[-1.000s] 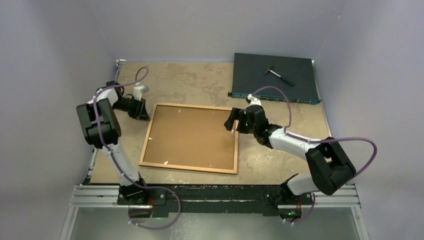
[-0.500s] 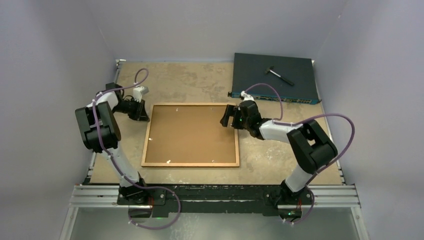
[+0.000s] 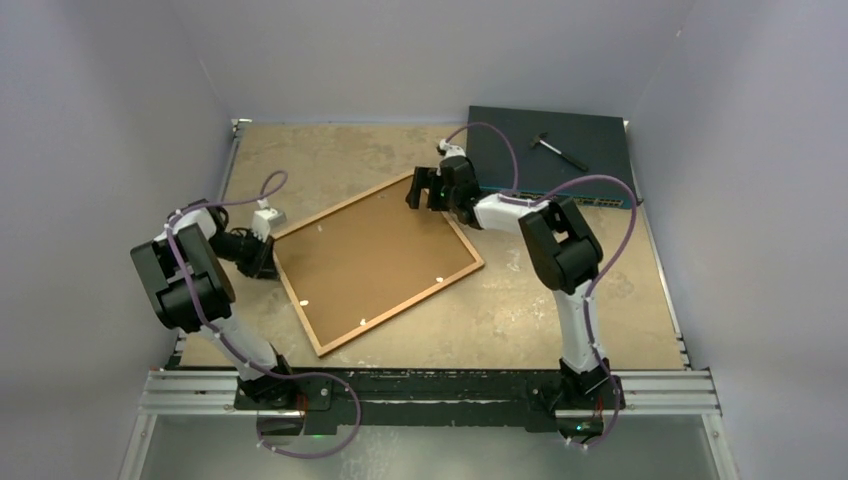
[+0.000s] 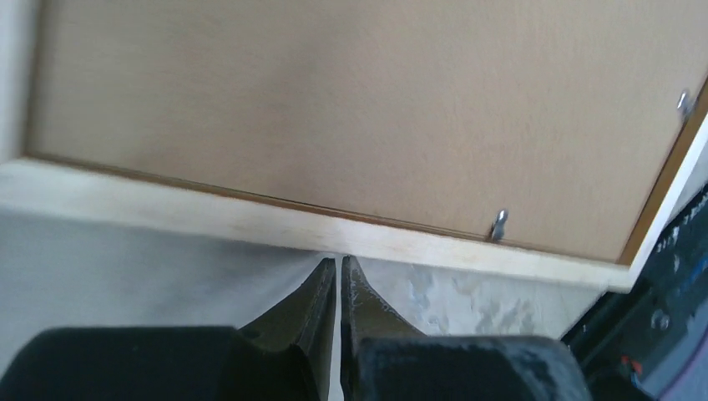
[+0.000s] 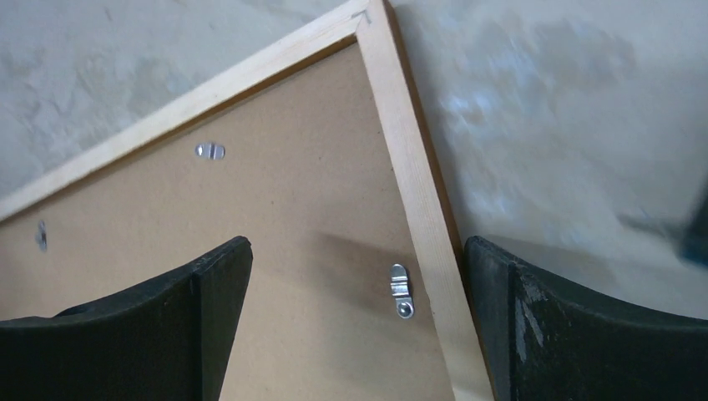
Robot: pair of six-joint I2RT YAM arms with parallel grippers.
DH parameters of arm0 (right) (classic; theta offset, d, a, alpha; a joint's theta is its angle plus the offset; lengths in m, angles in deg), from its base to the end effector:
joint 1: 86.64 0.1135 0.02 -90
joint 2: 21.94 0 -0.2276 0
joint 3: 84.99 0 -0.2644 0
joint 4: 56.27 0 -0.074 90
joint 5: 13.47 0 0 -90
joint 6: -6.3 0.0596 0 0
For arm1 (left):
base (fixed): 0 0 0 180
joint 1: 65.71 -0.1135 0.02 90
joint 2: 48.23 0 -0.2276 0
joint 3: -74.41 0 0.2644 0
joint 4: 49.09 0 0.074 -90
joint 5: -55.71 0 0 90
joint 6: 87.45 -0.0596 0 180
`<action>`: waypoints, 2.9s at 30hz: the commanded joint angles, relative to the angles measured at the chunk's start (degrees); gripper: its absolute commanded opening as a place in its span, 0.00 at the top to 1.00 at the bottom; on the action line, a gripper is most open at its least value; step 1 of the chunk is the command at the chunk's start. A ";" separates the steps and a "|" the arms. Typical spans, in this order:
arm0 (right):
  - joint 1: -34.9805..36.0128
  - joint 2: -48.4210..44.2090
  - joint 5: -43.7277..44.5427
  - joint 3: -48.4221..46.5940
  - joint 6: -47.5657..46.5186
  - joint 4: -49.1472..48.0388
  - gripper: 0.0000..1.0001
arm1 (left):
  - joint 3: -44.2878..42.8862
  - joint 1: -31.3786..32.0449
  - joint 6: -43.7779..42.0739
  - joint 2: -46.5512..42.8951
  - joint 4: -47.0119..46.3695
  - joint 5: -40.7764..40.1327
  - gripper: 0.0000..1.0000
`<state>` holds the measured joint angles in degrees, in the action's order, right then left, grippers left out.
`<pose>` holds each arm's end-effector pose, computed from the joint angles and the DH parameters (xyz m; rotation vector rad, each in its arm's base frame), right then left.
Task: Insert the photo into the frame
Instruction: Adjust the photo frame at the center of the board.
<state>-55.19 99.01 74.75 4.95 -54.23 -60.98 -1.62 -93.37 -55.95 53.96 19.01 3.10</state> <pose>0.4118 0.2540 0.1140 -0.0566 2.0990 0.6909 0.2793 0.1055 0.0984 0.6740 2.5692 -0.7239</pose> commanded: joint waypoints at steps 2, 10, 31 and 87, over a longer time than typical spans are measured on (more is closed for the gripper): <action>3.85 6.33 -5.36 -16.22 -0.97 7.48 0.01 | 3.74 1.20 -10.41 2.66 11.57 -6.61 0.91; 3.54 -4.53 4.39 -14.81 -6.23 14.54 0.01 | -15.86 0.40 -9.64 2.64 21.00 -4.20 0.61; 7.54 -35.72 -21.41 38.85 11.58 1.36 0.01 | -27.14 4.42 20.50 16.27 -7.51 2.42 0.48; 28.92 -8.79 -15.97 -0.26 -2.46 -3.46 0.06 | -0.16 -1.83 -5.13 3.04 15.64 8.05 0.65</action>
<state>-29.80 85.50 63.05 11.13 -54.18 -60.47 -1.86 -95.49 -56.76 57.39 32.54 8.37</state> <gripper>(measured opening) 0.945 0.360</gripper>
